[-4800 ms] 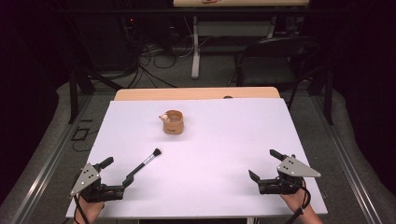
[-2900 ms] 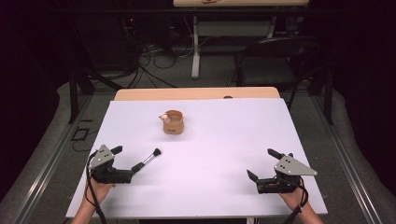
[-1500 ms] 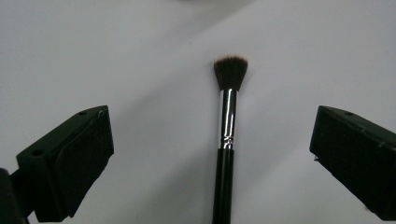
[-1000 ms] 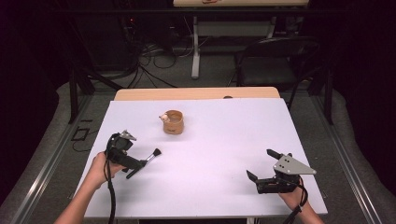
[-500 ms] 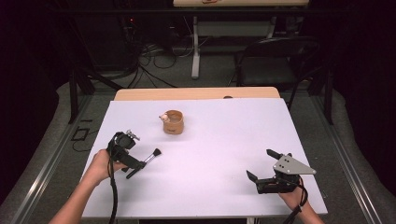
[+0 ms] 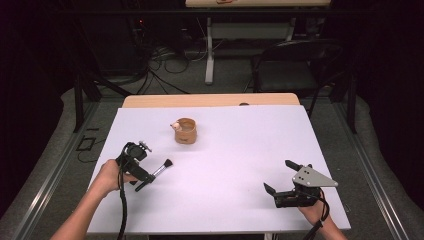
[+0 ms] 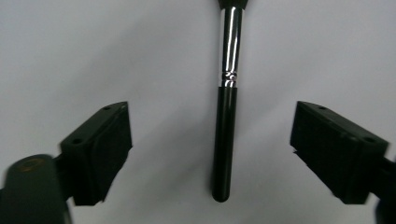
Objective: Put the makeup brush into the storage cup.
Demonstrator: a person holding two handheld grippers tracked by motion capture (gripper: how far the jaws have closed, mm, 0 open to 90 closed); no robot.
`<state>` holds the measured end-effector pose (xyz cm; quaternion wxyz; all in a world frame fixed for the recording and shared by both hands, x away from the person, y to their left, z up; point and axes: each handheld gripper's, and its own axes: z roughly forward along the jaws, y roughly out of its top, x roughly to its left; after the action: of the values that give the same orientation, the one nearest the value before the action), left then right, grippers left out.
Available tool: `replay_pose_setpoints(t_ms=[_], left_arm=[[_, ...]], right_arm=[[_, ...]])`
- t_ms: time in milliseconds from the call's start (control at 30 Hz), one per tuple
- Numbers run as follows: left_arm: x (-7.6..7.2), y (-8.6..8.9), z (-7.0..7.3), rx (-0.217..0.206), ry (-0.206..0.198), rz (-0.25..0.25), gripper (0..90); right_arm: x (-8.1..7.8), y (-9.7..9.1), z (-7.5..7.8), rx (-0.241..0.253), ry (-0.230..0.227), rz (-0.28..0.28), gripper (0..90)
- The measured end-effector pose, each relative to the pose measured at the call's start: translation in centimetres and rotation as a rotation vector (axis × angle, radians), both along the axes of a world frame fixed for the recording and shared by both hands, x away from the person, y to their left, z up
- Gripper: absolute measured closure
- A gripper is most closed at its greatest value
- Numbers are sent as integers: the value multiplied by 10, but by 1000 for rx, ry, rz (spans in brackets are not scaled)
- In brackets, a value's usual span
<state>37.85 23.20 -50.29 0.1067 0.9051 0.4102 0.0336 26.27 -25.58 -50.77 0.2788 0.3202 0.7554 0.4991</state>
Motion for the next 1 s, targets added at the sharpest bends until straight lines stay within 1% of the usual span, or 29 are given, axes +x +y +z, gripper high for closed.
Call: replay_pose_setpoints(t_ms=[33, 67, 100, 133, 167, 200, 233, 267, 367, 400, 467, 567, 633, 667, 700, 733, 800, 867, 1000], left_arm=[[0, -1, -1, 10, 3, 0, 164], [0, -1, -1, 13, 14, -2, 196], [0, -1, -1, 13, 14, -2, 245], [0, -2, -1, 18, 18, -9, 245], [0, -2, -1, 23, 25, -12, 306], [0, -2, -1, 37, 41, -22, 352], [0, -2, -1, 37, 41, -22, 377], [0, -2, -2, 36, 52, -22, 403], [0, -2, -3, 47, 69, -28, 476], [0, -1, -3, 50, 78, -32, 486], [0, -2, -4, 51, 80, -32, 523], [0, -3, -6, 53, 89, -32, 543], [1, -3, -8, 62, 96, -39, 575], [1, -3, -8, 62, 101, -39, 575], [2, -4, -10, 65, 110, -42, 605], [2, -4, -10, 67, 115, -42, 616], [2, -4, -11, 65, 117, -41, 628], [3, -5, -11, 72, 119, -50, 657], [4, -6, -13, 75, 125, -57, 672]], right_arm=[[0, 0, 0, -1, 0, 1, 0], [0, 0, 0, 1, 2, 2, 0], [0, 0, 0, 1, 2, 2, 0], [0, 0, 0, -1, 1, 2, 0], [0, 0, 0, 0, 4, 2, 0], [0, 0, 0, -2, 2, 2, 0], [0, 0, 0, -2, 3, 2, 0], [0, 0, 0, -2, 4, 2, 0], [0, 0, 0, -3, 4, 2, 1], [0, 0, 0, -4, 4, 1, 1], [0, 0, 0, -6, 5, 1, 1], [1, 1, -1, -6, 6, 0, 1], [0, 1, 0, -7, 5, 0, 1], [0, 1, 0, -7, 5, 0, 1], [1, 0, -1, -8, 6, 0, 2], [1, 0, -1, -8, 6, 0, 1], [1, 0, -1, -9, 7, -1, 1], [1, 0, -1, -8, 8, -1, 2], [1, 1, -1, -10, 9, -2, 2]])
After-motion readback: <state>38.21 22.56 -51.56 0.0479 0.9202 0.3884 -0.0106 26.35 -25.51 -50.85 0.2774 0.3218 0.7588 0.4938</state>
